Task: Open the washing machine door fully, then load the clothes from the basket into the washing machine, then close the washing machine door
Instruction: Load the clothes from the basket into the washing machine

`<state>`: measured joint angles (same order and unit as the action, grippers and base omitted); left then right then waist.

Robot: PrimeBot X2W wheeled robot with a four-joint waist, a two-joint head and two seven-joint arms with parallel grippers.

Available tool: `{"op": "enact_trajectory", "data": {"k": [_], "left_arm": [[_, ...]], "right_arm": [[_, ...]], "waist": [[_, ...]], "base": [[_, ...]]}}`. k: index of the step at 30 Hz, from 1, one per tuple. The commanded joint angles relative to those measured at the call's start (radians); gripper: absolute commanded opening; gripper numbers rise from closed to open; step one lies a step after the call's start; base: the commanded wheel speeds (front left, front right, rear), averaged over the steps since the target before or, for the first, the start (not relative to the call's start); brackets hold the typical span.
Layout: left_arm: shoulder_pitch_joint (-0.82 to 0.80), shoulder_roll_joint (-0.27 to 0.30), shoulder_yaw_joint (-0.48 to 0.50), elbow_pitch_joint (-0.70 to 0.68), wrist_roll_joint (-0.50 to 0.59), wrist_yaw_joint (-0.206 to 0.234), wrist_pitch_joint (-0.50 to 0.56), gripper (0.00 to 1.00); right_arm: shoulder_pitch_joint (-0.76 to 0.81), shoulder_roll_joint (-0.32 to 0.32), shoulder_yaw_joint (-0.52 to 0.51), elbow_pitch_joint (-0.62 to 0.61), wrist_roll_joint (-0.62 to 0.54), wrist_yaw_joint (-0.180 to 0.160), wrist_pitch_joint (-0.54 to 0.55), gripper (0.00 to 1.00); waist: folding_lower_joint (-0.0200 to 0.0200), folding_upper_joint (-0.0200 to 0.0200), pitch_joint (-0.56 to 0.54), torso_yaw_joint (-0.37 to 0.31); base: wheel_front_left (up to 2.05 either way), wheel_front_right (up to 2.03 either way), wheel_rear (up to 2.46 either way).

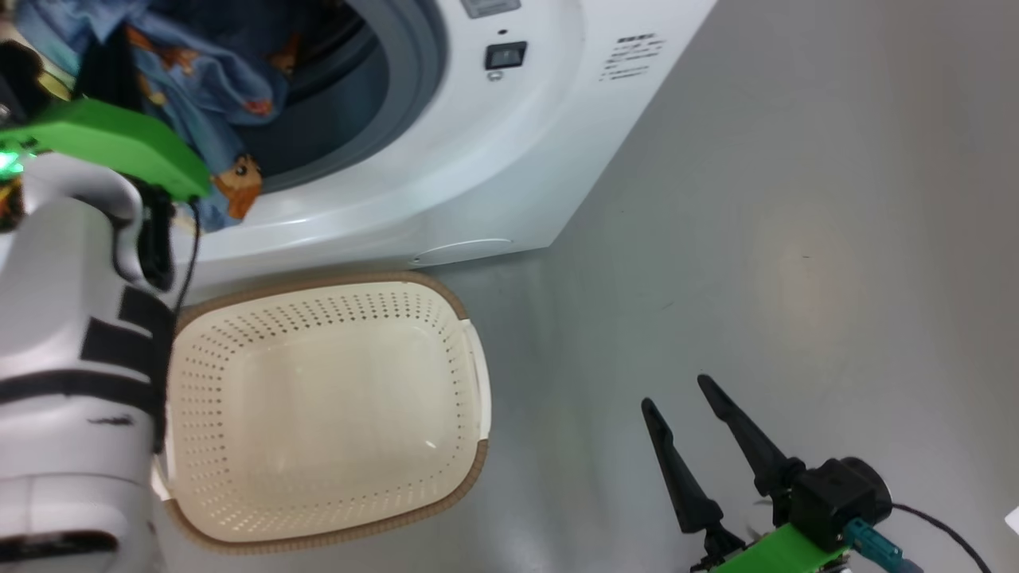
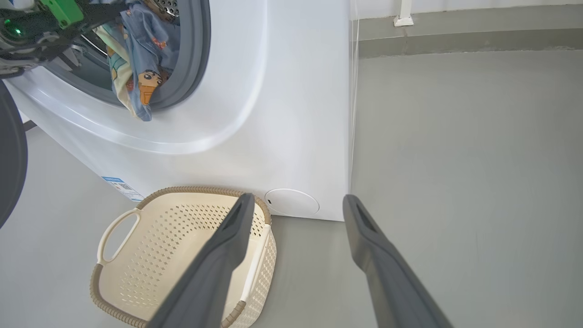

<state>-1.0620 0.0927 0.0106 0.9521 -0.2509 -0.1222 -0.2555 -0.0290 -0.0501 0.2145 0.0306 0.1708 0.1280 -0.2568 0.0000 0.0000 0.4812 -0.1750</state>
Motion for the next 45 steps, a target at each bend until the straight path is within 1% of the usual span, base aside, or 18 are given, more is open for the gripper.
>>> {"op": "enact_trajectory", "data": {"k": [1,5,9,13,19,22,27,31,35,39,45], "left_arm": [[-0.030,0.051,0.015,-0.006,0.016,0.010,-0.006,0.00],[-0.086,0.083,0.020,0.042,0.028,0.016,-0.006,0.00],[-0.143,0.104,0.021,0.074,0.032,0.014,-0.006,0.00],[-0.213,0.139,0.025,0.103,0.031,0.010,-0.006,0.00],[-0.288,0.198,0.040,0.129,0.028,0.015,-0.006,0.00],[-0.331,0.215,0.059,0.138,0.013,0.021,-0.006,0.00],[-0.346,0.228,0.077,0.117,0.010,0.039,-0.006,0.00],[-0.368,0.239,0.090,0.091,0.012,0.058,-0.006,0.00],[-0.330,0.256,0.086,0.059,0.042,0.077,-0.006,0.00],[-0.301,0.260,0.076,0.109,0.060,0.091,-0.006,0.00],[-0.324,0.253,0.026,0.166,0.098,0.083,-0.006,0.00]], "right_arm": [[0.026,0.000,0.028,-0.024,0.003,0.003,-0.005,1.00],[0.032,0.000,0.037,-0.033,0.007,0.003,-0.005,1.00],[0.037,0.000,0.048,-0.040,0.012,0.003,-0.005,1.00],[0.030,0.000,0.063,-0.046,0.022,0.003,-0.005,1.00],[0.037,0.000,0.071,-0.051,0.036,0.003,-0.005,1.00],[0.039,0.000,0.070,-0.060,0.044,0.003,-0.005,1.00],[0.047,0.000,0.085,-0.063,0.059,0.003,-0.005,1.00],[0.042,0.000,0.083,-0.078,0.078,0.003,-0.005,1.00],[0.042,0.000,0.103,-0.068,0.083,0.003,-0.005,1.00],[0.045,0.000,0.108,-0.059,0.082,0.003,-0.005,1.00],[0.032,0.000,0.099,-0.065,0.084,0.003,-0.005,1.00]], "waist": [[0.0000,0.0000,-0.001,-0.015],[0.0000,0.0000,0.012,-0.043],[0.0000,0.0000,0.036,-0.065],[0.0000,0.0000,0.067,-0.092],[0.0000,0.0000,0.083,-0.133],[0.0000,0.0000,0.098,-0.147],[0.0000,0.0000,0.102,-0.167],[0.0000,0.0000,0.137,-0.175],[0.0000,0.0000,0.132,-0.184],[0.0000,0.0000,0.121,-0.188],[0.0000,0.0000,0.123,-0.185]], "base": [[0.00,0.00,0.00],[0.00,0.00,0.00],[0.00,0.00,0.00],[0.00,0.00,0.00],[0.00,0.00,0.00],[0.00,0.00,0.00],[0.00,0.00,0.00],[0.00,0.00,0.00],[0.00,0.00,0.00],[0.00,0.00,0.00],[0.00,0.00,0.00]]}}
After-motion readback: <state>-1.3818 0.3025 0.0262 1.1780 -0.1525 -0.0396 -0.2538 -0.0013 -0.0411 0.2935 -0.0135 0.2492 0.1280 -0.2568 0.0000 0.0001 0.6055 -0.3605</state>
